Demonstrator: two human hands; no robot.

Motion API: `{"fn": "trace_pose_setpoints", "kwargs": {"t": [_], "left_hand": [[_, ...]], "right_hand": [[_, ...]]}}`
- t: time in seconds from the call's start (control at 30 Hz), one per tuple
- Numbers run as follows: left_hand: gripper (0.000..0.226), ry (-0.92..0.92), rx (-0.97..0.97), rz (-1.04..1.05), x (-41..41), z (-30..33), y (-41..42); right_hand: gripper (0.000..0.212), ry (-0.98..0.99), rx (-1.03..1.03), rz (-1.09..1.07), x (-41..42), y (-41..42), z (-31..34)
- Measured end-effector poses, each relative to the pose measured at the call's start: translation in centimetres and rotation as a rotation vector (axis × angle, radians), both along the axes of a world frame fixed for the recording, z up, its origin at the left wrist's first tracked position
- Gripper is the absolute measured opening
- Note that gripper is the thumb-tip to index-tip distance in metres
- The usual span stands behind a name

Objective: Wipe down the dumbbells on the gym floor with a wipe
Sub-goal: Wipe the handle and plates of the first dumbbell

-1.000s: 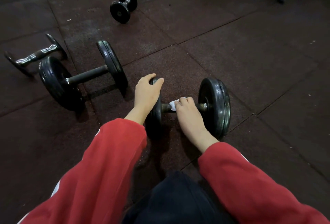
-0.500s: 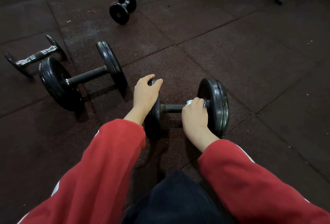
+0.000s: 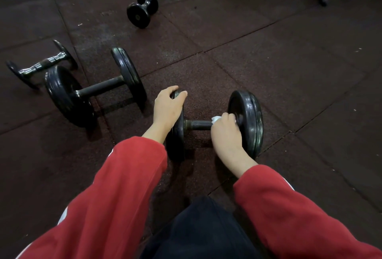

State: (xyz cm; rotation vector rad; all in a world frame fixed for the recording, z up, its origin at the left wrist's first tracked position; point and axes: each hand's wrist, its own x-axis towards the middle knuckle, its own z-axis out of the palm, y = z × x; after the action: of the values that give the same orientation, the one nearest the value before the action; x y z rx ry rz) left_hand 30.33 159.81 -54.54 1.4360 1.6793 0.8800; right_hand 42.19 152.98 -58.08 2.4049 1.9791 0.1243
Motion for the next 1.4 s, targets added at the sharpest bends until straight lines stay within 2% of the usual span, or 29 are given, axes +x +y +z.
{"fn": "trace_pose_setpoints", "kwargs": {"t": [0.23, 0.4, 0.5, 0.57, 0.8, 0.93, 1.0, 1.07, 1.17, 1.27, 1.4], "left_hand": [[0.043, -0.022, 0.005, 0.011, 0.1, 0.1, 0.0], [0.043, -0.015, 0.001, 0.009, 0.1, 0.0, 0.1], [0.043, 0.004, 0.004, 0.014, 0.1, 0.0, 0.2], [0.042, 0.010, 0.010, 0.015, 0.2, 0.0, 0.2], [0.043, 0.011, -0.001, 0.006, 0.1, 0.0, 0.2], [0.043, 0.002, 0.000, 0.011, 0.1, 0.0, 0.2], [0.043, -0.006, -0.005, 0.006, 0.1, 0.0, 0.2], [0.043, -0.017, -0.006, -0.001, 0.1, 0.1, 0.1], [0.043, -0.025, -0.006, -0.004, 0.1, 0.1, -0.1], [0.043, -0.020, -0.007, -0.004, 0.0, 0.2, 0.0], [0.044, -0.014, -0.010, -0.008, 0.0, 0.3, 0.0]], "right_hand": [[0.044, 0.105, 0.013, 0.325, -1.6, -1.5, -1.5], [0.038, 0.139, 0.093, 0.309, -1.7, 0.1, -0.2], [0.030, 0.172, -0.041, 0.424, -1.7, 1.6, 0.3], [0.027, 0.211, -0.117, 0.415, -1.8, 2.5, 0.8], [0.027, 0.262, -0.193, 0.381, -1.9, 3.8, 1.5], [0.040, 0.278, -0.084, 0.446, -1.9, 1.9, -0.5], [0.039, 0.314, 0.038, 0.484, -1.8, 0.7, -1.7], [0.037, 0.268, 0.086, 0.529, -1.4, -0.1, -2.2], [0.045, 0.198, 0.073, 0.537, -1.4, -0.6, -2.3], [0.046, 0.263, 0.032, 0.475, -2.5, -0.3, -1.7], [0.047, 0.316, 0.029, 0.495, -2.5, -0.7, -1.8]]}}
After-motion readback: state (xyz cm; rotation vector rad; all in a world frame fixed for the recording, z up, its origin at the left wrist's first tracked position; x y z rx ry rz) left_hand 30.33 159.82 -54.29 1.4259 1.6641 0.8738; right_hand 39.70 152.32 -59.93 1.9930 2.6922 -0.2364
